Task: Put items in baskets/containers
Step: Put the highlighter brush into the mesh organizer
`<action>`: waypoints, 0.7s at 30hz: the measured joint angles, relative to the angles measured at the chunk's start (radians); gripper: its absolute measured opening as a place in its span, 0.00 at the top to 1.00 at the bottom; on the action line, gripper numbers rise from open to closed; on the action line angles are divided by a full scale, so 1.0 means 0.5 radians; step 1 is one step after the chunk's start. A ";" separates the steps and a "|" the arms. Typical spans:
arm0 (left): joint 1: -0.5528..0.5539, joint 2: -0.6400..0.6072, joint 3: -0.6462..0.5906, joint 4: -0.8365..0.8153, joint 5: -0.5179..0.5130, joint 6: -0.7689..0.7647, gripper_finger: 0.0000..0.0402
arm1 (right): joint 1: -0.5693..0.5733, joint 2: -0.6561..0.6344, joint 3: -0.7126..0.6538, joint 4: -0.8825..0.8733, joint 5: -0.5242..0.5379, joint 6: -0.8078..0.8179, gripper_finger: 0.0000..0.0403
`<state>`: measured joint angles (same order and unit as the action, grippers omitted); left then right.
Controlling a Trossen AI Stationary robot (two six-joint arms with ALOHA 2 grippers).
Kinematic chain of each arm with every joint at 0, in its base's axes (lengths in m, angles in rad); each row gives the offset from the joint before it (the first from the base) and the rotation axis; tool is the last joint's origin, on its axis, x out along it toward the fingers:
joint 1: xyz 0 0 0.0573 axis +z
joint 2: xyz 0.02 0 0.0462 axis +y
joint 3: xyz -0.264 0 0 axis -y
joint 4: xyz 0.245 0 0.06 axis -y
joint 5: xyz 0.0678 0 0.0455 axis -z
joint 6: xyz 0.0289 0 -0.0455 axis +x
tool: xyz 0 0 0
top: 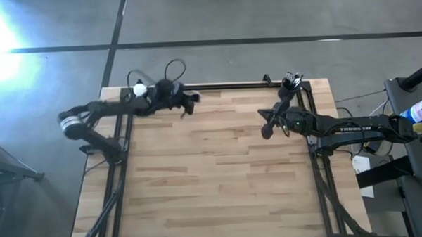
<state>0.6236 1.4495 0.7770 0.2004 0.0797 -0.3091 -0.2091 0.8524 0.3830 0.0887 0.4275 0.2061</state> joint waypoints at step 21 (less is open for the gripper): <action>-0.939 0.099 -0.244 1.855 -0.075 -0.022 1.00 | 0.411 0.831 -0.080 1.819 -0.492 0.124 0.77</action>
<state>0.1540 1.4988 0.6549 1.1280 0.0423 -0.3201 -0.0034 1.2679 0.3432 0.9981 0.1814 0.2684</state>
